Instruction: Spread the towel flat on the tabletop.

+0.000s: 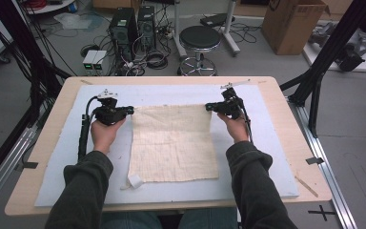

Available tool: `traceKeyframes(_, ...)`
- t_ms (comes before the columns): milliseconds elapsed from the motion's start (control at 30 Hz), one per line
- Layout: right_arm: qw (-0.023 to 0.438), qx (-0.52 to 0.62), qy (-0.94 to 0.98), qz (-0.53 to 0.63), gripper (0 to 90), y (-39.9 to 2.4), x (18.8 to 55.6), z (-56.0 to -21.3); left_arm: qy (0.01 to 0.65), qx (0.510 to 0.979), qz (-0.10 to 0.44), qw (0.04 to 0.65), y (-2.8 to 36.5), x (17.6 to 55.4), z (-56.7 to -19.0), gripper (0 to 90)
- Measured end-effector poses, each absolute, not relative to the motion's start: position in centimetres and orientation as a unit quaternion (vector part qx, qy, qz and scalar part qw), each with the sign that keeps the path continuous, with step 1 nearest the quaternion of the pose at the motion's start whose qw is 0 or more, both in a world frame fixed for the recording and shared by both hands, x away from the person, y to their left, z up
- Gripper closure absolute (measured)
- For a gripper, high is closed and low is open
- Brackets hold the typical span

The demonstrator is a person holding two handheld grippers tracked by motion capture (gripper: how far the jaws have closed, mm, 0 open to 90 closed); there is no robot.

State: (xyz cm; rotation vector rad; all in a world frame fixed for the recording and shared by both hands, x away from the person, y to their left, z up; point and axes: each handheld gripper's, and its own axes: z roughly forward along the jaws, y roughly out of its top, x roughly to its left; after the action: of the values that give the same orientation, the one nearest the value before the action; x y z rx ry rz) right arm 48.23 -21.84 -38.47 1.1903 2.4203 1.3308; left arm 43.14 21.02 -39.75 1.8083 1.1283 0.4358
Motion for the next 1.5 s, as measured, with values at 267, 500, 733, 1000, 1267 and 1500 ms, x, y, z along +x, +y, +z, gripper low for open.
traceKeyframes(267, 0.048, 0.377, 0.801, 0.463, 83.9, -22.0, 47.1, -38.0, 0.452, 0.732, 0.168, 0.481, 21.5, 41.4, -39.9, 87.5)
traceKeyframes(500, 0.038, 0.356, 0.809, 0.467, 83.9, -22.2, 46.0, -37.6, 0.441, 0.737, 0.164, 0.485, 21.7, 40.1, -39.8, 87.5)
traceKeyframes(733, 0.024, 0.354, 0.807, 0.473, 83.9, -23.1, 44.8, -37.8, 0.427, 0.745, 0.161, 0.487, 21.6, 38.9, -39.6, 87.5)
traceKeyframes(1000, 0.021, 0.337, 0.806, 0.486, 83.9, -23.4, 43.3, -37.6, 0.405, 0.761, 0.161, 0.481, 21.2, 37.2, -39.3, 87.5)
traceKeyframes(1267, 0.018, 0.310, 0.814, 0.491, 83.9, -23.2, 41.6, -36.9, 0.395, 0.764, 0.155, 0.487, 21.7, 35.2, -39.7, 87.5)
traceKeyframes(1500, 0.028, 0.294, 0.826, 0.480, 83.9, -23.0, 40.4, -36.4, 0.383, 0.771, 0.155, 0.485, 21.9, 33.7, -39.9, 87.5)
